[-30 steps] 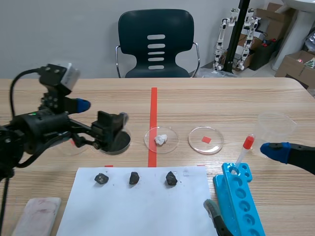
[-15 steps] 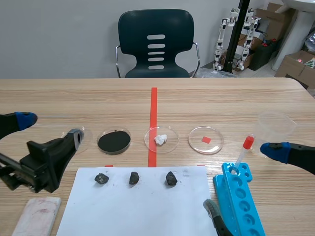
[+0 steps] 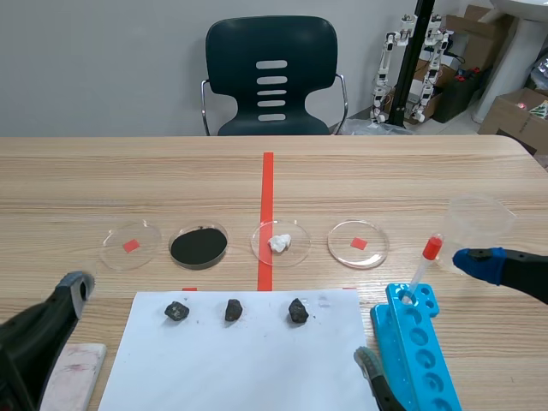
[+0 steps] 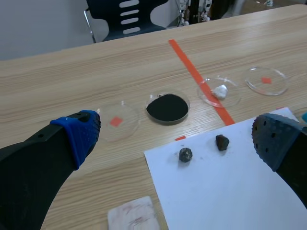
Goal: Return to the home posture
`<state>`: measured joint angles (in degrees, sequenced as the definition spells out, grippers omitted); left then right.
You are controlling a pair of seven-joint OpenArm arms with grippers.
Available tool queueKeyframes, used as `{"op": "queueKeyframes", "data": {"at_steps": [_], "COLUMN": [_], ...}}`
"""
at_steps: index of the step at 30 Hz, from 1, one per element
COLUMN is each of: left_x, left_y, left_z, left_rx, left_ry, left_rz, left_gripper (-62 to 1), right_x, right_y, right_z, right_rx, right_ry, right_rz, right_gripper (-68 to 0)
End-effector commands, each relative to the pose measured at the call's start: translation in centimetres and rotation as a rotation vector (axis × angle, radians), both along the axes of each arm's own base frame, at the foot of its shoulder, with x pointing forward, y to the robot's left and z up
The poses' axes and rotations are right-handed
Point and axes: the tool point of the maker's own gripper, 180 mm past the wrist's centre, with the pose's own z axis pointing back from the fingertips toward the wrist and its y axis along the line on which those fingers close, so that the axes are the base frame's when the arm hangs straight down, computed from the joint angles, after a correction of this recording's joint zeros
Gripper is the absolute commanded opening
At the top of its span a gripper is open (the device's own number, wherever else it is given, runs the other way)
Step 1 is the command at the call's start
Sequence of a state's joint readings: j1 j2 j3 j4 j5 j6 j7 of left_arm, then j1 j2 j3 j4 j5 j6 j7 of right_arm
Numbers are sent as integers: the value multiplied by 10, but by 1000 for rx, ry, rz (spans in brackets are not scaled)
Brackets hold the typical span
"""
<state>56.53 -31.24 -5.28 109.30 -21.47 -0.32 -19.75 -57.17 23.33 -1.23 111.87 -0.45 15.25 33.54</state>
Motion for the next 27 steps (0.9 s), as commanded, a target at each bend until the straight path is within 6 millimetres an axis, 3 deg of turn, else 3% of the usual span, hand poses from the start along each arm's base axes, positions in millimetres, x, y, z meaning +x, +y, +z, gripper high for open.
{"op": "queueKeyframes", "data": {"at_steps": [1,7,15,27], "left_x": [-3,-15,-26,-34], "left_y": [-9,-18,-38,-56], "left_z": [11,19,11,10], "left_rx": [-16,13,95,51], "left_ry": [-47,-99,-105,-94], "left_rz": [-21,-44,-133,-195], "left_gripper": [14,14,14,14], "right_x": [4,4,4,4], "right_y": [1,1,1,1], "right_z": [12,12,12,12], "right_rx": [20,21,20,20], "right_ry": [-39,-39,-39,-39], "right_rz": [-3,-3,-3,-3], "right_gripper": [4,4,4,4]}}
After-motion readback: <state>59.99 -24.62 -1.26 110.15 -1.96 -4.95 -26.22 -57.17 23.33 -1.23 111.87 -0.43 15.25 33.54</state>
